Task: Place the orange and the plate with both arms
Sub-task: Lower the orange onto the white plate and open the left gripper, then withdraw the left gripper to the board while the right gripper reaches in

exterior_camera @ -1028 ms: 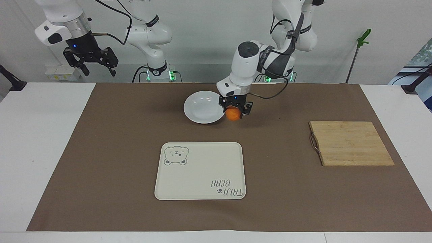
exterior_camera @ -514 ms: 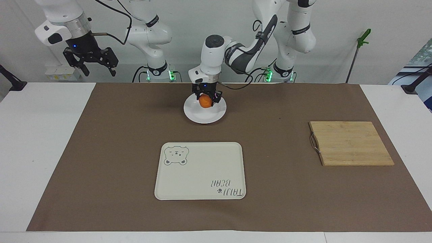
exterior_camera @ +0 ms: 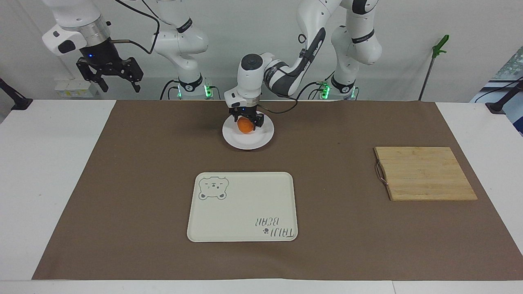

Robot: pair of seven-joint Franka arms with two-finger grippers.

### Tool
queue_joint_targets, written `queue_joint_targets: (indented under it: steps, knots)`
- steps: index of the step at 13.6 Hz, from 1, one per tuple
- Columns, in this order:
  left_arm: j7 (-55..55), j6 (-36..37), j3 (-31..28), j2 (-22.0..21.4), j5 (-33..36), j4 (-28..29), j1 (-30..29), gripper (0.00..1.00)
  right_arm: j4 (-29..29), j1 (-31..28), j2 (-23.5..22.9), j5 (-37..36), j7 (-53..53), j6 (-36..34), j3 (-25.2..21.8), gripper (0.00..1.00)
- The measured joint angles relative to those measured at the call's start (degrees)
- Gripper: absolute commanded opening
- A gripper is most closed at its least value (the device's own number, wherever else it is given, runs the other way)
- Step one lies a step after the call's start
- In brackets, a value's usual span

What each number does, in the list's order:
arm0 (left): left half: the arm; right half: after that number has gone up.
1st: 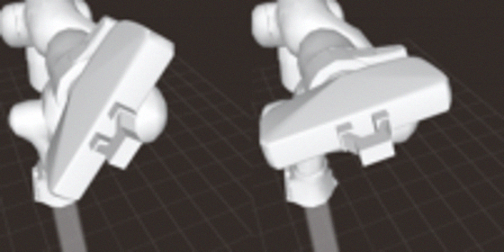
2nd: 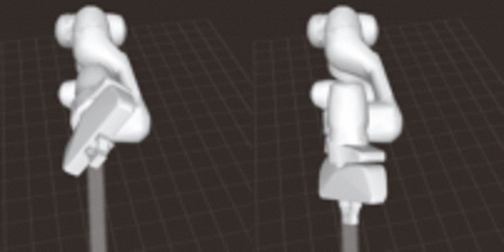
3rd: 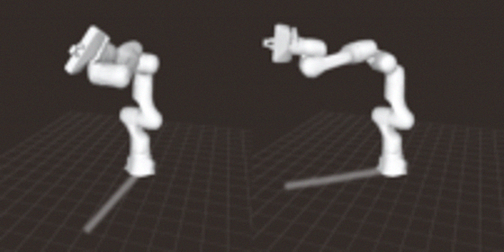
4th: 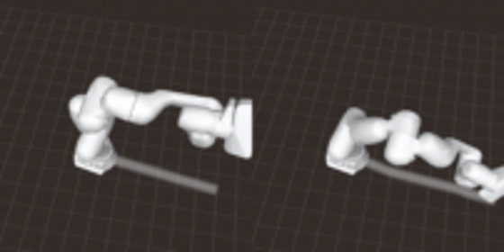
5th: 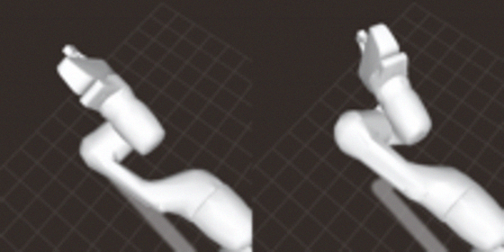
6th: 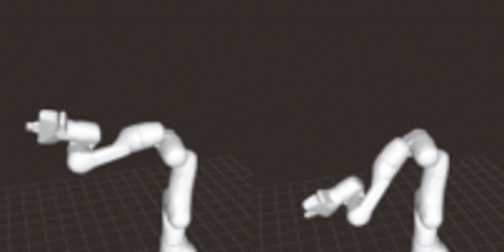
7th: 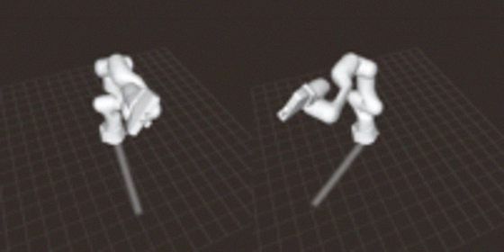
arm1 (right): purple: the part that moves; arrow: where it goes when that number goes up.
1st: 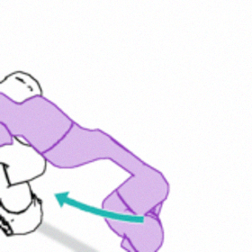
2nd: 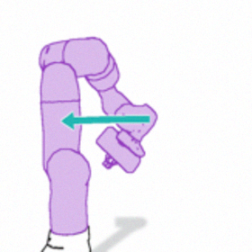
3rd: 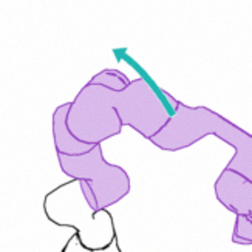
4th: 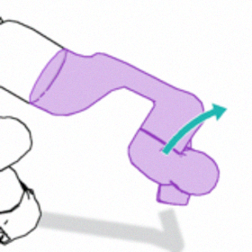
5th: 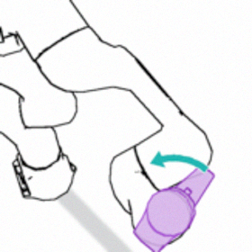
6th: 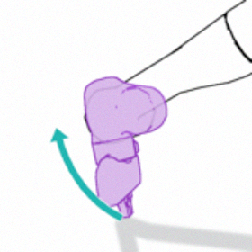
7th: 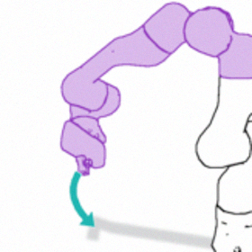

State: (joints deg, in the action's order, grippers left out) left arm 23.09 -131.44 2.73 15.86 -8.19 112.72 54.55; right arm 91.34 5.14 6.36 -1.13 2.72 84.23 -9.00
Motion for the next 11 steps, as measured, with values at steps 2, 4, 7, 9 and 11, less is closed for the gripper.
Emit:
queue_joint_targets:
  steps: [2,4,7,9,11]
  knots:
    - [0.07,1.69,-0.52,-0.55,-0.15,-0.08,-0.60,1.00,0.01,0.00,0.00,0.00,0.00,0.00,0.00,1.00]
    - [-0.12,4.55,-1.01,-2.20,-0.18,-0.29,-3.40,1.00,0.01,0.00,0.00,0.00,0.00,0.00,0.00,1.00]
    - [-0.73,9.26,-1.51,-6.58,-0.17,-0.50,-9.01,1.00,0.09,0.00,0.00,0.00,0.00,0.00,0.00,1.00]
    - [-1.18,11.74,-1.69,-8.65,1.71,-0.44,-12.66,1.00,0.21,0.00,0.00,0.16,0.00,0.00,0.00,1.00]
    - [-1.19,12.68,-1.77,-9.13,5.94,-0.27,-16.36,1.00,0.34,0.01,0.01,0.74,0.00,-0.11,0.01,1.00]
